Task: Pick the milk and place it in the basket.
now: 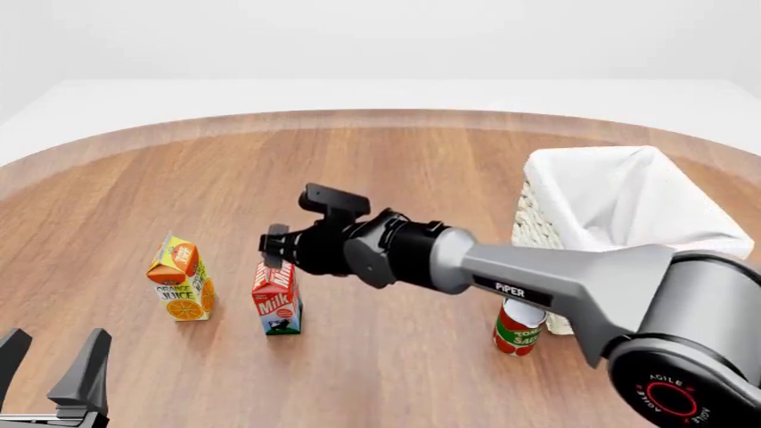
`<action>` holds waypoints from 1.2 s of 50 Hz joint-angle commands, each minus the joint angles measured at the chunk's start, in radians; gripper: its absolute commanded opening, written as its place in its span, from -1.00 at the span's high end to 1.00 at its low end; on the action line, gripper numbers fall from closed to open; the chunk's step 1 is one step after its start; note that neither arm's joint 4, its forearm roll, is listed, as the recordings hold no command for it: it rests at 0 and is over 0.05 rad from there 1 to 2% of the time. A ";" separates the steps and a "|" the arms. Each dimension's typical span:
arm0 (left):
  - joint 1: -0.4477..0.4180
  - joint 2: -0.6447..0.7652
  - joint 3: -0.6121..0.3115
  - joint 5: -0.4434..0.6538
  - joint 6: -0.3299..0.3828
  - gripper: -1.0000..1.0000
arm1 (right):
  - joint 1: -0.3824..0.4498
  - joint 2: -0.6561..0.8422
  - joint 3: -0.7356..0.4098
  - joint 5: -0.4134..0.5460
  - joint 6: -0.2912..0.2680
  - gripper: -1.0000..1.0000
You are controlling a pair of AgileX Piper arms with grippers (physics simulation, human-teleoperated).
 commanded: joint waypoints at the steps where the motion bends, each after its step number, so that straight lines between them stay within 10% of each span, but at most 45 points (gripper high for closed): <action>1: 0.000 0.000 0.000 0.000 0.000 -1.00 | 0.003 0.023 -0.002 -0.010 0.010 -1.00; 60: 0.000 0.000 0.000 0.000 0.000 -1.00 | 0.036 0.107 -0.051 0.002 0.008 -1.00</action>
